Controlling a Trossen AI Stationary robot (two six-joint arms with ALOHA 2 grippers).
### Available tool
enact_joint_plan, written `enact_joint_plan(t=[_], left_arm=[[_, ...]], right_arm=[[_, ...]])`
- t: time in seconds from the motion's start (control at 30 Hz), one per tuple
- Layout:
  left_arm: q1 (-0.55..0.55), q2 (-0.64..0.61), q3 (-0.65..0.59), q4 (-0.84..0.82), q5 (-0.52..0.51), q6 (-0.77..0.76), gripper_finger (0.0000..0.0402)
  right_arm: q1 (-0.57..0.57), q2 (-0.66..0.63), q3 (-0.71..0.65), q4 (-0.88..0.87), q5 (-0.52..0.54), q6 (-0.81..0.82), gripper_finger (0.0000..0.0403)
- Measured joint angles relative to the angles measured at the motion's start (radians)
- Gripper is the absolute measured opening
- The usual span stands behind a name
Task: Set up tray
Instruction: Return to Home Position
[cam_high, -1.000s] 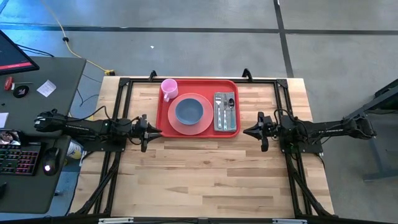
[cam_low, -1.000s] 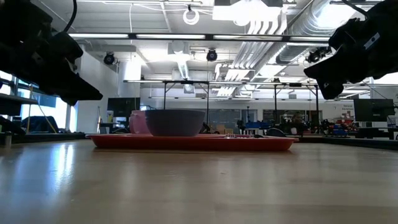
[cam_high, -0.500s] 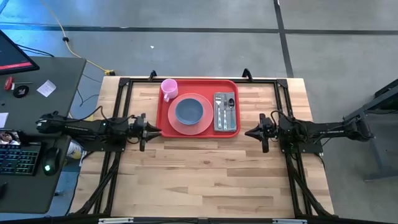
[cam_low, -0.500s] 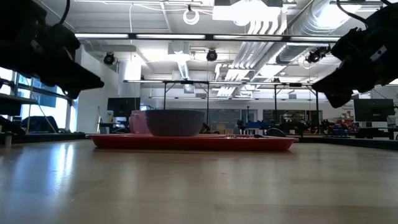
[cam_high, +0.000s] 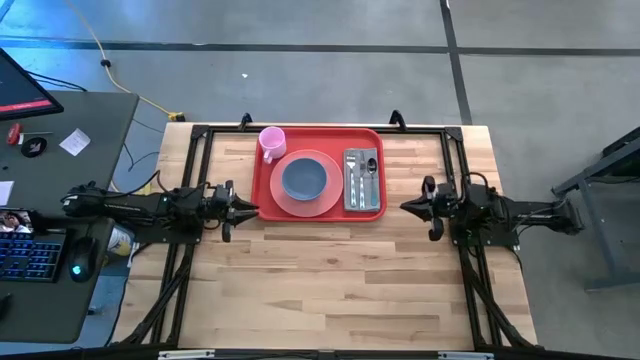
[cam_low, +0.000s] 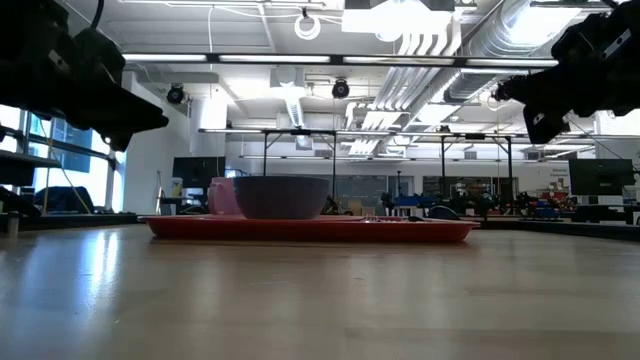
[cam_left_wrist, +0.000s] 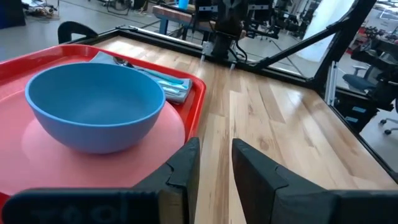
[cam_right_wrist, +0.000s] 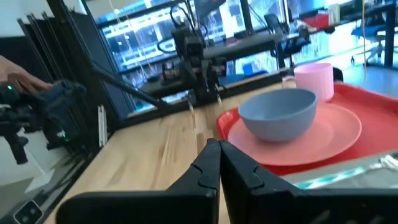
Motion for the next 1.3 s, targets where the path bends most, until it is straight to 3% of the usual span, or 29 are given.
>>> enact_joint_plan(t=[1.3], left_arm=[[0.000, 0.089, 0.000, 0.001, 0.000, 0.000, 0.0127]], right_arm=[[0.000, -0.014, 0.000, 0.016, 0.004, -0.001, 0.0000]])
